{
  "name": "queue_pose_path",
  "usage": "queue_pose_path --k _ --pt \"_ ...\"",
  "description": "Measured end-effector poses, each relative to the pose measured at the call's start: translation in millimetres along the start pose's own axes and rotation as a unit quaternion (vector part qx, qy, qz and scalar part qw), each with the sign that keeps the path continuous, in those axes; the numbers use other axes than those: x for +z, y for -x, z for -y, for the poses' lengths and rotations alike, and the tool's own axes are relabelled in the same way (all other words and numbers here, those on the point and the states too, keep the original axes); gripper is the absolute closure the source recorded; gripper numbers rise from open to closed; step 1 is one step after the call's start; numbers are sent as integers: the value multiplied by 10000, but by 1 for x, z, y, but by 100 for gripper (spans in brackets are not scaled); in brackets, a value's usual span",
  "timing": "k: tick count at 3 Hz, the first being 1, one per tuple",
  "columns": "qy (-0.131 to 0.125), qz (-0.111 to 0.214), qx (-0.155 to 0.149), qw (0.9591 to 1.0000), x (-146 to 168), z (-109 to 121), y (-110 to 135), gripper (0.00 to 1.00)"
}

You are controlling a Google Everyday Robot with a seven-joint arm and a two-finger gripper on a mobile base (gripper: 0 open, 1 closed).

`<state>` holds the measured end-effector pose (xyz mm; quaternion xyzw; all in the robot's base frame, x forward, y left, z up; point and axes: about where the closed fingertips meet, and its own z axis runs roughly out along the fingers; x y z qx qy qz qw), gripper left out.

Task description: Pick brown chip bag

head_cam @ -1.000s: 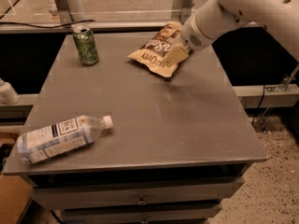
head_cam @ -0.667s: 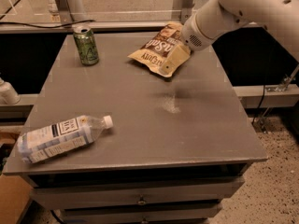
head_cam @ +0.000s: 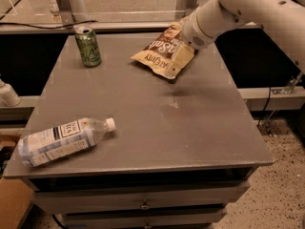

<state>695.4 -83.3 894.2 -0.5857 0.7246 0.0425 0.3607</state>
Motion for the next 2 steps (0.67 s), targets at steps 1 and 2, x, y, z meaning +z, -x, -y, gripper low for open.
queue_pose_path --k 1,2 --pt "109 23 -789 9968 6 23 6 0" --pt "248 -165 -1750 9841 6 37 12 0"
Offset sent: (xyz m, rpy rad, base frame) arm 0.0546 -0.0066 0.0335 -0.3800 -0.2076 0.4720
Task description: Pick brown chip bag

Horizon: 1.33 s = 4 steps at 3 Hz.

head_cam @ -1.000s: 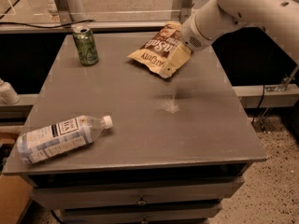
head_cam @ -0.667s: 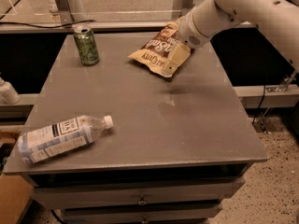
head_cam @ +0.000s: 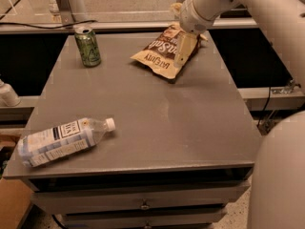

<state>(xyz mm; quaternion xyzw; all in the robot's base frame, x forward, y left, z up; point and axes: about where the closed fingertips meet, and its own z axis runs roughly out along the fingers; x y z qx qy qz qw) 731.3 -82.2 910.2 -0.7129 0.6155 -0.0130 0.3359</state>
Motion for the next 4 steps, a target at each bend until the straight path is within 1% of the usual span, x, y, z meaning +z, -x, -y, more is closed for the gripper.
queue_pose_path --k 1,2,3,4 --pt "12 17 -277 9996 -2 1 2 0" --pt "20 22 -227 9997 0 1 2 0" --pt "133 -75 -757 9970 6 -6 5 0" --pt "342 -189 -1717 9844 14 -21 0 0"
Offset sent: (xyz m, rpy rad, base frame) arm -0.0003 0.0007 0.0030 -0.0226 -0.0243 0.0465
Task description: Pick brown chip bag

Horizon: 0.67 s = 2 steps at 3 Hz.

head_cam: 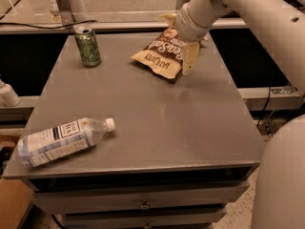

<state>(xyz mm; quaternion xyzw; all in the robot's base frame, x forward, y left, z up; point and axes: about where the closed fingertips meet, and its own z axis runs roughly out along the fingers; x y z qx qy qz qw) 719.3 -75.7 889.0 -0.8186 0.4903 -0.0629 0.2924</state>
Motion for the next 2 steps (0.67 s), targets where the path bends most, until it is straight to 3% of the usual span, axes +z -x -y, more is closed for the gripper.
queue_pose_path --k 1,2 --pt "136 -148 -1008 9947 6 -11 -1 0" --pt "218 -261 -1719 9845 13 -7 4 0"
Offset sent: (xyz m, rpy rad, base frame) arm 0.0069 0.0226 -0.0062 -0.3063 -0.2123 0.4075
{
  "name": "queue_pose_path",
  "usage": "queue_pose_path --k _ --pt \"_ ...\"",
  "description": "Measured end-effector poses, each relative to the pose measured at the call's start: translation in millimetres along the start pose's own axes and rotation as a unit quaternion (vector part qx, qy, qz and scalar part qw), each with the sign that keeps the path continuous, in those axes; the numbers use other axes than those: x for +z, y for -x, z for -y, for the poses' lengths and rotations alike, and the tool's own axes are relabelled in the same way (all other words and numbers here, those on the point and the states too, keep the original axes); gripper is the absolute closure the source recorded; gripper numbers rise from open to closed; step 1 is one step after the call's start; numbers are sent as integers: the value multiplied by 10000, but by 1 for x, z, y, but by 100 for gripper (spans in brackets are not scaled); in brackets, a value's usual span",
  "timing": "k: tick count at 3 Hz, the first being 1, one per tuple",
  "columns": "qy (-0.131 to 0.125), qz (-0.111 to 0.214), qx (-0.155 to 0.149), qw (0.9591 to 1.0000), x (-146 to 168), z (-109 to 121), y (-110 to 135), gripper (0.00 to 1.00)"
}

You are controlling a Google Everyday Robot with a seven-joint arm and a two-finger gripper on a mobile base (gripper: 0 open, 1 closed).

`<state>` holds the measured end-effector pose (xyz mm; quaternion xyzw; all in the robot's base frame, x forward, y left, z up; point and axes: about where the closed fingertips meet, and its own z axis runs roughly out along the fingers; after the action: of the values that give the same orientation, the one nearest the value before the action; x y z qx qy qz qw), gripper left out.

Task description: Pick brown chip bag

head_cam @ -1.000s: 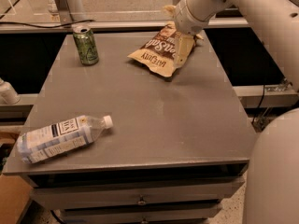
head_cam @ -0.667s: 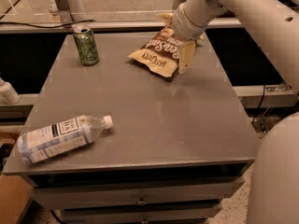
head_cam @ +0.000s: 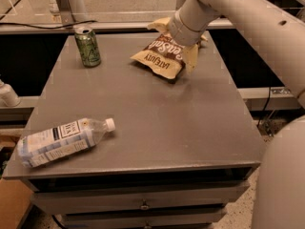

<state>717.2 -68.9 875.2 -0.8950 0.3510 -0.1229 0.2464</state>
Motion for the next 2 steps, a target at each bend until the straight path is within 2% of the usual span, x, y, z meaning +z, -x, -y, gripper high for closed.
queue_pose_path --k 1,2 --pt "131 -79 -645 9978 8 14 5 0" --pt "231 -80 -1013 9946 17 16 -2 0"
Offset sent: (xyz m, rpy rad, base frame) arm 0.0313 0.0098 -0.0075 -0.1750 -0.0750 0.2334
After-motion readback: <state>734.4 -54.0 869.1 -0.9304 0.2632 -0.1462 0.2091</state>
